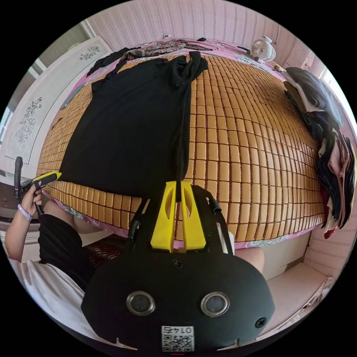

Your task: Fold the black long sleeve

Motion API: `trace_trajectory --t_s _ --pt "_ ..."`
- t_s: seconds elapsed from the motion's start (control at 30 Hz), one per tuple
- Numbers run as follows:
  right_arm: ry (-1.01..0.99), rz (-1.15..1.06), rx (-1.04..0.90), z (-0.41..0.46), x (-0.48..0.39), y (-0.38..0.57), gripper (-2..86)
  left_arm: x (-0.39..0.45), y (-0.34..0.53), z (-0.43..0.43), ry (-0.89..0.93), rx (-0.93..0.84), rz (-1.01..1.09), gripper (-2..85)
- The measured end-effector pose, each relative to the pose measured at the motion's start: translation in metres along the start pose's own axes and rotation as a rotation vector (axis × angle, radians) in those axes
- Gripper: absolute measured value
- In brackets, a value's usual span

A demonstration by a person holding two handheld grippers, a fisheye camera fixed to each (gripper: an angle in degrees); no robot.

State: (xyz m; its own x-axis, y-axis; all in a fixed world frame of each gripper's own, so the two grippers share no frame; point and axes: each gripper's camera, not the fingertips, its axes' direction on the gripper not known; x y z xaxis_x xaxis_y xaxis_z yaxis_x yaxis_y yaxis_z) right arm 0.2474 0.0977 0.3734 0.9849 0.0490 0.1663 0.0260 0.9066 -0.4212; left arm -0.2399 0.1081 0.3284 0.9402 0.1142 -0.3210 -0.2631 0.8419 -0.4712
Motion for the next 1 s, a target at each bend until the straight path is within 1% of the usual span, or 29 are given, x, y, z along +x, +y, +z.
trace_trajectory --t_s 0.07,0.17,0.3,0.4,0.5,0.57,0.63,0.67,0.73,0.8,0.87,0.93,1.0 --pt "-0.021 -0.021 -0.011 -0.005 -0.001 0.009 0.3 -0.002 0.018 -0.009 0.040 -0.006 -0.007 -0.8" --pt "-0.093 -0.066 -0.081 -0.006 -0.005 0.027 0.5 0.000 0.045 -0.011 0.047 -0.037 -0.004 -0.8" --pt "-0.170 -0.091 -0.149 0.000 -0.009 0.051 2.5 0.005 0.067 -0.011 0.075 -0.040 -0.005 -0.6" --pt "-0.147 -0.116 -0.172 0.000 -0.006 0.056 4.8 0.007 0.076 -0.024 0.065 0.014 0.009 -0.5" --pt "-0.071 -0.149 -0.119 -0.012 0.005 0.046 5.4 0.013 0.072 -0.042 -0.011 0.084 0.052 -0.6" --pt "-0.031 -0.168 -0.065 -0.020 0.011 0.028 5.7 0.025 0.054 -0.058 -0.064 0.151 0.145 -0.7" --pt "-0.001 -0.187 0.019 -0.030 0.016 -0.011 5.9 0.034 0.032 -0.066 -0.105 0.194 0.186 -0.8" --pt "0.002 -0.192 0.043 -0.032 0.017 -0.022 5.9 0.040 0.016 -0.071 -0.090 0.240 0.206 -0.8" --pt "0.020 -0.200 0.137 -0.036 0.015 -0.075 6.0 0.051 -0.013 -0.067 -0.031 0.284 0.242 -0.8" --pt "0.024 -0.196 0.195 -0.034 0.012 -0.117 6.0 0.069 -0.046 -0.051 0.039 0.286 0.269 -0.8" --pt "0.032 -0.200 0.227 -0.025 0.007 -0.160 6.0 0.104 -0.088 -0.019 0.103 0.274 0.325 -0.8" --pt "0.055 -0.203 0.223 -0.003 -0.002 -0.213 6.0 0.132 -0.115 0.010 0.117 0.259 0.360 -0.8" --pt "0.059 -0.189 0.189 0.020 -0.006 -0.246 6.3 0.155 -0.139 0.039 0.123 0.238 0.378 -0.8"
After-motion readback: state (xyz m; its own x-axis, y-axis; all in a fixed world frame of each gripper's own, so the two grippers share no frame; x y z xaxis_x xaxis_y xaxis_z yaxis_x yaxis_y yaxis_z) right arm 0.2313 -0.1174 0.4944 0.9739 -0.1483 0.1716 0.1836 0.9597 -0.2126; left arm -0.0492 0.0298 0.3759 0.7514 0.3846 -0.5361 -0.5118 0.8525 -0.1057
